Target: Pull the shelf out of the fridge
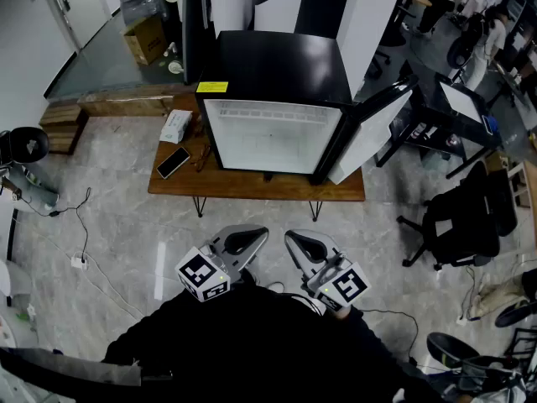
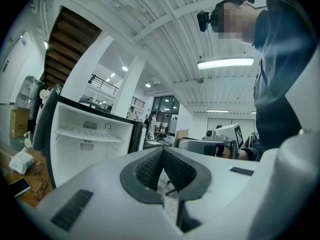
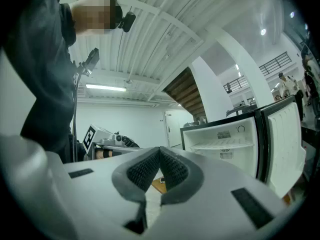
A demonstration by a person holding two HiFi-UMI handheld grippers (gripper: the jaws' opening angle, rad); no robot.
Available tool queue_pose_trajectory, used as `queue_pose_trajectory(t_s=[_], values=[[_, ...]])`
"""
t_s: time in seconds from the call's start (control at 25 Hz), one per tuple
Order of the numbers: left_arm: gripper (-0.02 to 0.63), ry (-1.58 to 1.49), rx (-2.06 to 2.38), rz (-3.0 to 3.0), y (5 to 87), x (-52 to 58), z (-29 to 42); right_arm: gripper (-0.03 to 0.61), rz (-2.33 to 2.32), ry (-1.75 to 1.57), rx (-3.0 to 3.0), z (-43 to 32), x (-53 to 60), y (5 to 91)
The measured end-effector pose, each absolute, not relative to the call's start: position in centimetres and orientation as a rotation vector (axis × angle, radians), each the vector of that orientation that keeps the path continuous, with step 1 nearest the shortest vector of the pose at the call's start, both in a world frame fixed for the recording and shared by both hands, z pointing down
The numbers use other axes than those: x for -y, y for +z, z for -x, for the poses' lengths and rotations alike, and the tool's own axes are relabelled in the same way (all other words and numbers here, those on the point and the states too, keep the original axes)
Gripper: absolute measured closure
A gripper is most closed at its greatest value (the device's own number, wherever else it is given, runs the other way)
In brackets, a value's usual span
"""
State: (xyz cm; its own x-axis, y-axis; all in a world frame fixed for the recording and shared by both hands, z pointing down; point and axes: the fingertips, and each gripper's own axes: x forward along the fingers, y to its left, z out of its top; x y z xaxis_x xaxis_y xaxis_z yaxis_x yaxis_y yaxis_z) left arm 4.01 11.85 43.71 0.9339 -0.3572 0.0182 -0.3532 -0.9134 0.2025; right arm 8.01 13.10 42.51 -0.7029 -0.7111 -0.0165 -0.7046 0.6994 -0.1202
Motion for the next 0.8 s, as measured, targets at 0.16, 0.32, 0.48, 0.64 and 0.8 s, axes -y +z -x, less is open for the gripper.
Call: queue_pose_trajectory(t_s=[0.16,0.32,0.48,0.64,0.8], values=[[0.607,0.0,0.549,-2.913,43.9,-11.7,-4.0,0.571,1.212,-0.193,-2.818,-8.4,-13.0,43.1],[0.607,0.004,0.559,-2.902,43.8,-11.5,-3.9,0.571,1.224,-0.233,-2.796,-8.8,-12.6,43.3],[0.607,0.021,0.566,-2.888,44.1,-10.6,-3.8,0.571,1.232,-0.222,-2.796,-8.9,-12.2,43.1],[0.607,0.017,0.594,-2.878,44.1,-8.6,-4.1,0.571,1.232,-0.251,-2.738,-9.4,-10.6,42.9],[0.607,0.007,0.623,-2.857,44.3,-5.8,-4.4,0.571,1.302,-0.242,-2.708,-10.7,-7.5,43.7]])
